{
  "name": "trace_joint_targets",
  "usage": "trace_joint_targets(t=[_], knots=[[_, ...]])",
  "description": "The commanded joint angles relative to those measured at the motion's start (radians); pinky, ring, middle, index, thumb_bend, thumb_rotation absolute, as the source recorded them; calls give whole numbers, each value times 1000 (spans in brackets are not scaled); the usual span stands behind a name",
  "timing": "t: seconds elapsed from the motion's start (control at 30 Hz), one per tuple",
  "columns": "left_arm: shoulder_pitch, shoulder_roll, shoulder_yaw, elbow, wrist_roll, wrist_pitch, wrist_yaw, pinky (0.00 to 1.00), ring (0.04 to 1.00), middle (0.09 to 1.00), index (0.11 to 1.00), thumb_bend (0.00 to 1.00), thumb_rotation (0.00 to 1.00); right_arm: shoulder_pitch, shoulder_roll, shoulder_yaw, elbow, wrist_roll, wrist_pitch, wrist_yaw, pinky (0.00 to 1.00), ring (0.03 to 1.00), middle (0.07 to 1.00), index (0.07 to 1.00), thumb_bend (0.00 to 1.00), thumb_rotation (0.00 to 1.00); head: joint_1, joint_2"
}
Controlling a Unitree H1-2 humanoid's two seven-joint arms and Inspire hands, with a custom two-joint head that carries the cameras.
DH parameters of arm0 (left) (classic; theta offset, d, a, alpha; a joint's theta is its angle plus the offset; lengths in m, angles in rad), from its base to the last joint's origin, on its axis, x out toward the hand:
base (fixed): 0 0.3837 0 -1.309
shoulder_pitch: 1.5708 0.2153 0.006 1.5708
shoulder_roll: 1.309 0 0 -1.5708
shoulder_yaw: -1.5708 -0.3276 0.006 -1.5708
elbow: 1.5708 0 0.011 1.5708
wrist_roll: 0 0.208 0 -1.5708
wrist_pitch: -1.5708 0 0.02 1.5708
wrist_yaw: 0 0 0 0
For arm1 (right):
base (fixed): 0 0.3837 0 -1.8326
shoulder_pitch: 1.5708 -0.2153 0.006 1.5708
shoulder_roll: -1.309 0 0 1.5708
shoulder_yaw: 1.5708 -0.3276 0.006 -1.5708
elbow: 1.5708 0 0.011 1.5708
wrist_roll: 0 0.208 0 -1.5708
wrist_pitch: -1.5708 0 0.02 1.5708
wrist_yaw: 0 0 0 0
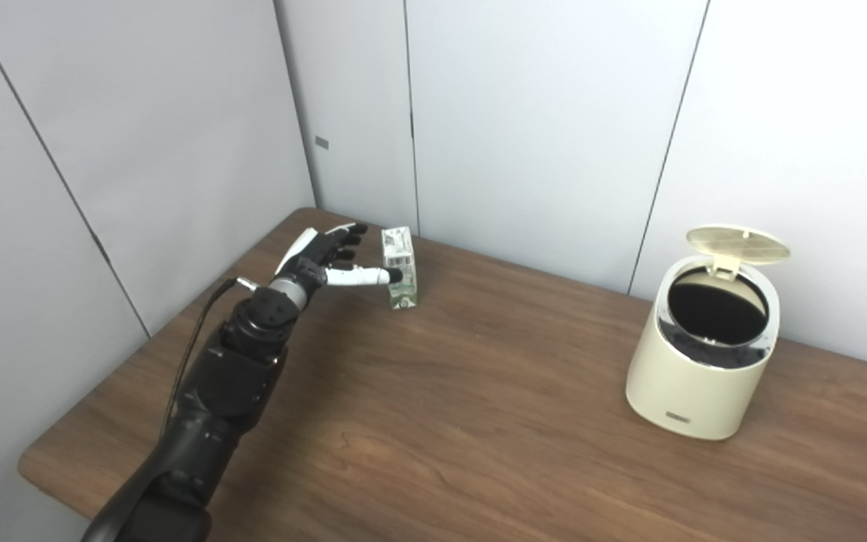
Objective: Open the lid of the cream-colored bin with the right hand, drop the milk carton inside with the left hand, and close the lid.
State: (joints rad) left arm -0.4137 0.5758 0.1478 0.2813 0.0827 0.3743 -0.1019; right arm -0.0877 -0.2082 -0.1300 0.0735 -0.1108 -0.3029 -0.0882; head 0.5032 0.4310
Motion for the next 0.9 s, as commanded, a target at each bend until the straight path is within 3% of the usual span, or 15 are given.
trace_joint_targets(t=[0.0,0.77,0.87], knots=[[-51,33,3,-28,12,-35,7,832,914,938,956,1000,314,15,8,2,-3,-10,-22,-9,333,561,631,594,976,894,-1,3],[-81,17,-22,15,5,-43,-22,858,913,919,939,1000,316,36,12,3,-40,-16,10,-6,345,571,636,598,951,893,-21,8],[-85,21,-37,19,21,-41,-20,814,882,901,928,1000,330,40,14,3,-51,-21,29,-6,344,572,637,600,960,900,-23,9]])
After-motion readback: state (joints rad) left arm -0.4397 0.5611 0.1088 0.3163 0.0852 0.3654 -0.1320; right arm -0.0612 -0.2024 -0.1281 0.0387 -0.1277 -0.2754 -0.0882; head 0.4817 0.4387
